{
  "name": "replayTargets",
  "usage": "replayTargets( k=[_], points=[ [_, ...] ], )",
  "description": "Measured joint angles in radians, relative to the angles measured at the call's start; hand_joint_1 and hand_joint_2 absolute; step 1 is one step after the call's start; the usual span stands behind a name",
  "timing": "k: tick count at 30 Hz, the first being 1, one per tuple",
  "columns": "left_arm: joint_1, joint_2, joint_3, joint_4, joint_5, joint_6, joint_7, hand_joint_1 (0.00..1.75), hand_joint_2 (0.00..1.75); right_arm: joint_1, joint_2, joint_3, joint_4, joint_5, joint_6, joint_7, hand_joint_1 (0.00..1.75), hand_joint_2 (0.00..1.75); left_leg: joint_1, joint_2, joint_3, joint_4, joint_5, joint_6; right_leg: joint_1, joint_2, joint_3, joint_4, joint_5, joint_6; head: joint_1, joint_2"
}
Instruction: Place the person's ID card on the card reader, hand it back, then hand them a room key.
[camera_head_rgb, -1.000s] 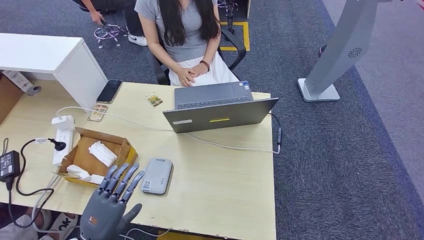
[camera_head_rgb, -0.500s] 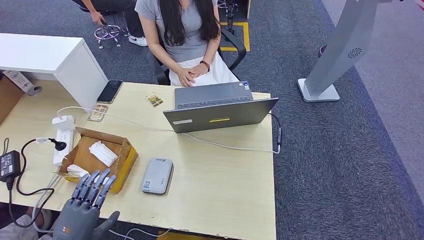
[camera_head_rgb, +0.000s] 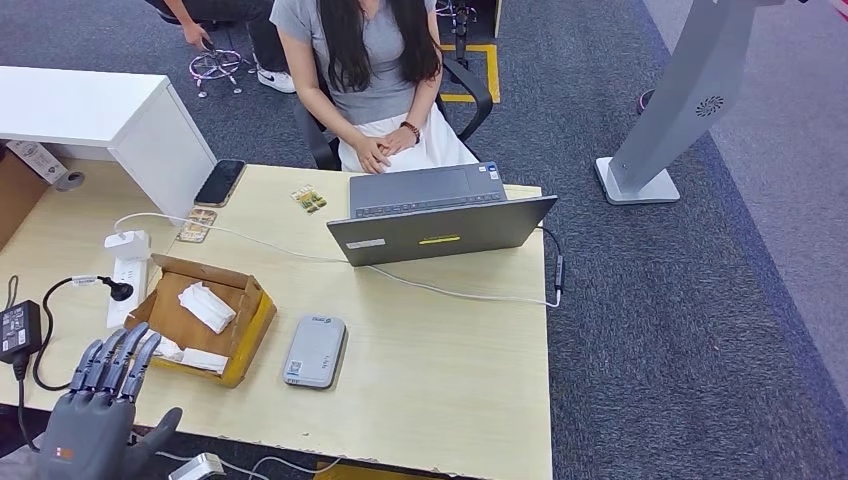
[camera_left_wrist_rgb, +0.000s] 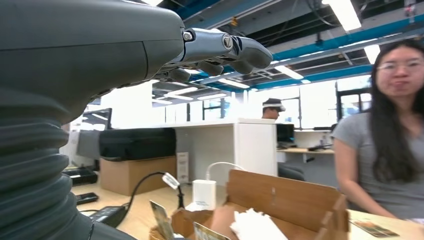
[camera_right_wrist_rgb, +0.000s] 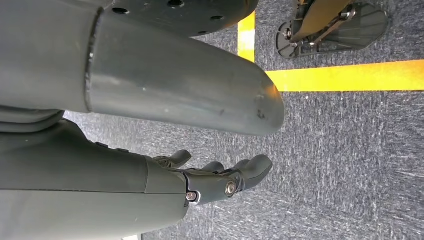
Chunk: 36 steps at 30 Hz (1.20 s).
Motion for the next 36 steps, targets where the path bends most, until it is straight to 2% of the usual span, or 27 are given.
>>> replayTargets(
  k=[4, 8, 12, 16, 24, 36],
  points=[
    [-0.002, -0.030, 0.033, 0.000, -0.006, -0.014, -0.026, 0.00, 1.75, 0.000, 0.000, 0.005, 0.000, 0.003, 0.001, 0.002, 0.00, 0.00, 0.000, 0.000, 0.000, 0.000, 0.000, 0.000, 0.000, 0.000, 0.000, 0.000, 0.000, 0.000, 0.000, 0.000],
    [-0.025, -0.076, 0.102, 0.013, -0.003, -0.059, -0.094, 0.00, 1.75, 0.000, 0.000, 0.012, 0.000, 0.019, 0.008, 0.006, 0.00, 0.00, 0.000, 0.000, 0.000, 0.000, 0.000, 0.000, 0.000, 0.000, 0.000, 0.000, 0.000, 0.000, 0.000, 0.000],
    [-0.079, -0.116, 0.189, 0.072, -0.016, -0.095, -0.165, 0.00, 1.75, 0.000, 0.000, 0.017, 0.000, 0.035, 0.019, 0.009, 0.00, 0.00, 0.000, -0.001, 0.000, 0.000, 0.000, 0.000, 0.000, -0.001, 0.000, 0.000, 0.000, 0.000, 0.000, 0.000],
    [-0.149, -0.142, 0.227, 0.161, -0.062, -0.100, -0.195, 0.00, 1.75, 0.000, 0.000, 0.022, 0.000, 0.056, 0.030, 0.008, 0.00, 0.00, 0.000, -0.002, 0.001, 0.000, 0.000, 0.000, 0.000, -0.002, 0.001, 0.000, 0.000, 0.000, 0.000, 0.000],
    [-0.301, -0.151, 0.177, 0.390, -0.115, -0.080, -0.101, 0.00, 1.75, 0.000, -0.001, 0.032, 0.000, 0.085, 0.046, -0.006, 0.00, 0.00, 0.000, -0.002, 0.002, 0.000, 0.001, 0.000, 0.000, -0.002, 0.002, 0.000, 0.000, 0.000, 0.000, 0.000],
    [-0.394, -0.151, 0.054, 0.525, -0.097, -0.050, -0.059, 0.00, 1.75, 0.000, -0.009, 0.037, 0.000, 0.099, 0.046, -0.022, 0.00, 0.00, 0.000, -0.002, 0.001, 0.000, 0.001, 0.000, 0.000, -0.002, 0.001, 0.000, 0.000, 0.000, 0.000, 0.000]
  ],
)
